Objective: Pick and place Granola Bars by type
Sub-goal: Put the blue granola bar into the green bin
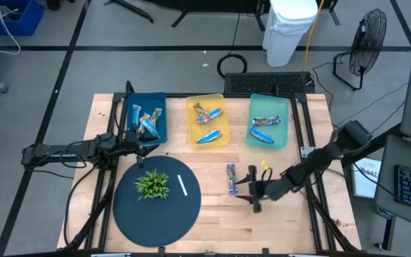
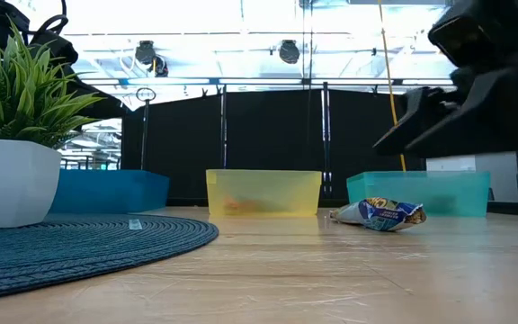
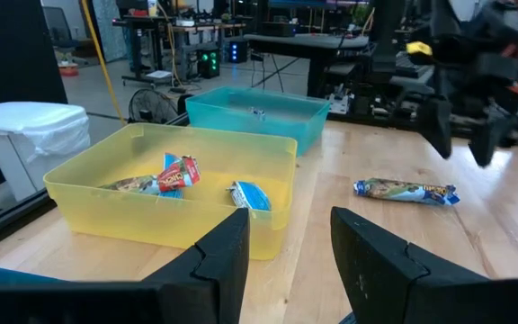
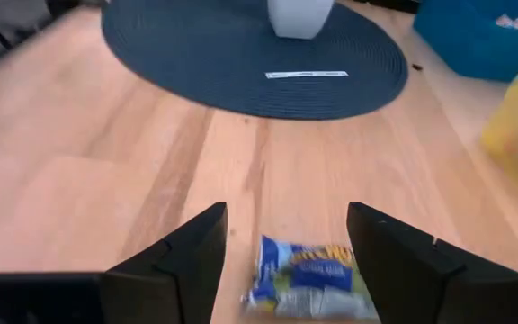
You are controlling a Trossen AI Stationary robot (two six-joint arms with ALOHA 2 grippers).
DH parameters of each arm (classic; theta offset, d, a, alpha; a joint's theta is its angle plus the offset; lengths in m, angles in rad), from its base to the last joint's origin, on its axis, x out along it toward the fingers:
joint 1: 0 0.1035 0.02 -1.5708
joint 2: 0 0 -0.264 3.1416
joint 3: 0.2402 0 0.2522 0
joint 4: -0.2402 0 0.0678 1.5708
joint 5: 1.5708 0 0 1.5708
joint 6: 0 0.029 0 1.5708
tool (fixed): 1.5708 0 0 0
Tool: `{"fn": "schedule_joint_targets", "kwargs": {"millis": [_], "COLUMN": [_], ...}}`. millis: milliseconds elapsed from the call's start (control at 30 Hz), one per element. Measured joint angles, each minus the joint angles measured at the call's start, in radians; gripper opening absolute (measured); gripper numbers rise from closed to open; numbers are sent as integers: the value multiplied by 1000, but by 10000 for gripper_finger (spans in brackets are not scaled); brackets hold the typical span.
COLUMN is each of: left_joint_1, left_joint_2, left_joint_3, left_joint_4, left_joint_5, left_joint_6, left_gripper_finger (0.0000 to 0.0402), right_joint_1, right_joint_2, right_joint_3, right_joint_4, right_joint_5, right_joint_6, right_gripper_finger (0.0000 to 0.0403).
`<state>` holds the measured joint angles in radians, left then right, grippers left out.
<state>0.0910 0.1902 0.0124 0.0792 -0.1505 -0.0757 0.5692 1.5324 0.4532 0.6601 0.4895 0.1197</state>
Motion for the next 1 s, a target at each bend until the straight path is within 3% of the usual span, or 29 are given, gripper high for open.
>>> {"fn": "schedule_joint_targets", "kwargs": {"millis": [167, 467, 700, 1000], "left_joint_1": [0, 0, 0, 0], "left_joint_2": [0, 0, 0, 0], "left_joint_3": [0, 0, 0, 0], "left_joint_4": [0, 0, 0, 0], "left_joint_5": [0, 0, 0, 0], "left_joint_6": [0, 0, 0, 0], "left_gripper_finger": [161, 161, 161, 161], "right_joint_1": [4, 4, 4, 2], "right_joint_2": [142, 238, 239, 236], "right_joint_3": [141, 369, 385, 387], "right_joint_4": [-77, -514, -562, -745], "right_joint_5": [12, 114, 116, 134], "right_joint_6": [-120, -188, -180, -21], "right_gripper_finger": [220, 222, 217, 213]}}
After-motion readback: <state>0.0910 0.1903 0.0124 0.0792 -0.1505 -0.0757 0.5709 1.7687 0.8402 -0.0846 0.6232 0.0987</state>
